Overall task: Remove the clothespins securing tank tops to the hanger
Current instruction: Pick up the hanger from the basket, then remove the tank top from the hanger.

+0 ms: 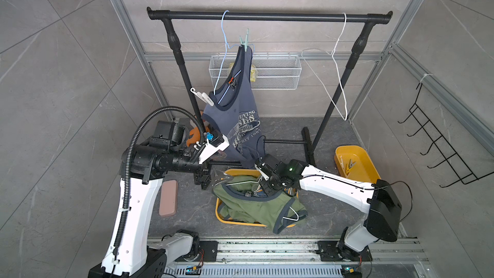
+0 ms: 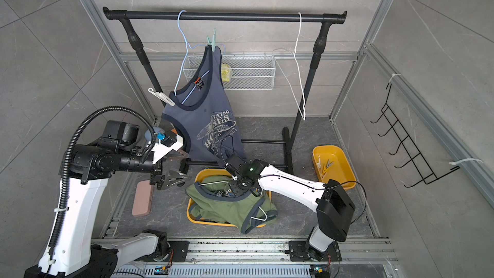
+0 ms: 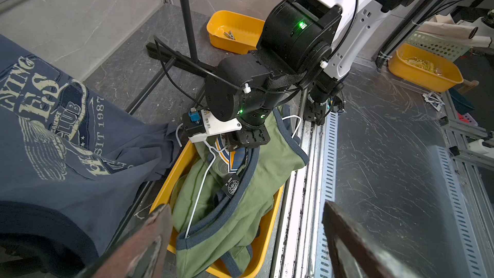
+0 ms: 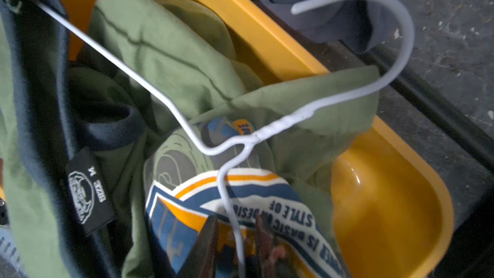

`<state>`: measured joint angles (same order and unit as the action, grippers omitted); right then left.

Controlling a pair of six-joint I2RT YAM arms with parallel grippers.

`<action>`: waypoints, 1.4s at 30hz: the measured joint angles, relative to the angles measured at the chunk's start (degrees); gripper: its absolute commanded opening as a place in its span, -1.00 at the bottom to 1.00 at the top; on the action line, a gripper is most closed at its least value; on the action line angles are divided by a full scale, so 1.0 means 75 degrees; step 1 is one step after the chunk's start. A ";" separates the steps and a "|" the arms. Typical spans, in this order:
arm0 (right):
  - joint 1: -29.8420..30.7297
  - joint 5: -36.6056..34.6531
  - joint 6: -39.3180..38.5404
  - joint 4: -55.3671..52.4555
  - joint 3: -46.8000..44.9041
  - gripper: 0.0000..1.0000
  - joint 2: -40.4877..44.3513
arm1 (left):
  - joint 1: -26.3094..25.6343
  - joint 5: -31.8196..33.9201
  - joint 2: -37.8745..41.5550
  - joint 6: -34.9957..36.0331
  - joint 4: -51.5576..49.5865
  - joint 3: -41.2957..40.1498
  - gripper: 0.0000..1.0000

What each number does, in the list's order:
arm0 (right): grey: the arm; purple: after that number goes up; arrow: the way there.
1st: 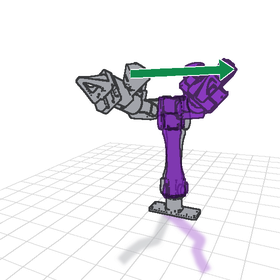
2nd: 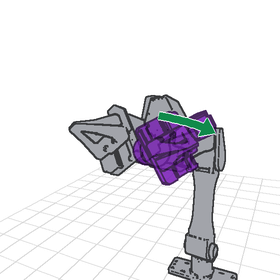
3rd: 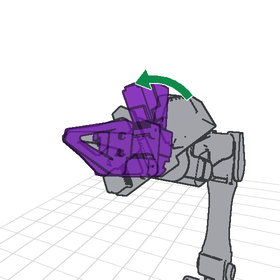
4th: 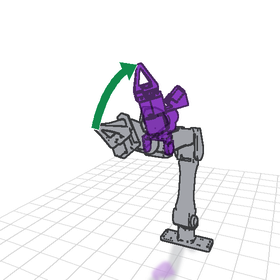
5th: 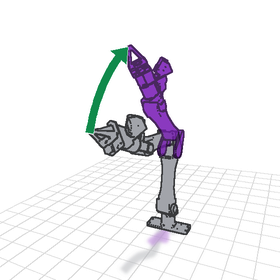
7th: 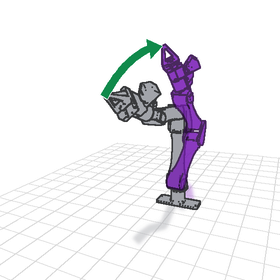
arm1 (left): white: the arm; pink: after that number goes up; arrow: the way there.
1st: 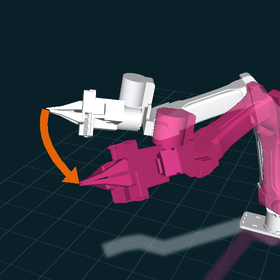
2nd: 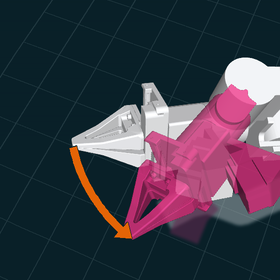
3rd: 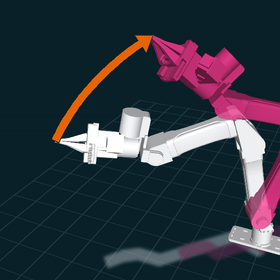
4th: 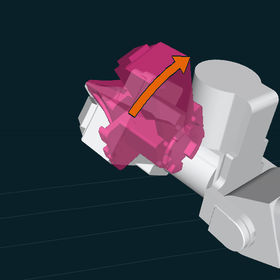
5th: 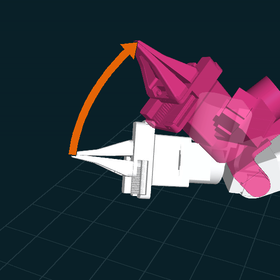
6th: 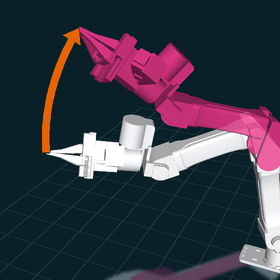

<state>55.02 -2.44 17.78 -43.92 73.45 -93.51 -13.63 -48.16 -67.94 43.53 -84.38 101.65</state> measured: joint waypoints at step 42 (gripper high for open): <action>0.0003 -0.1250 -0.2212 -0.0067 0.0851 -1.00 0.3156 | 0.0845 0.1798 0.0070 -0.3153 0.2716 -0.0807 0.35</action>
<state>55.05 -11.81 1.19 -44.42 79.83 -69.84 -7.29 -34.68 -67.42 19.88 -64.01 95.59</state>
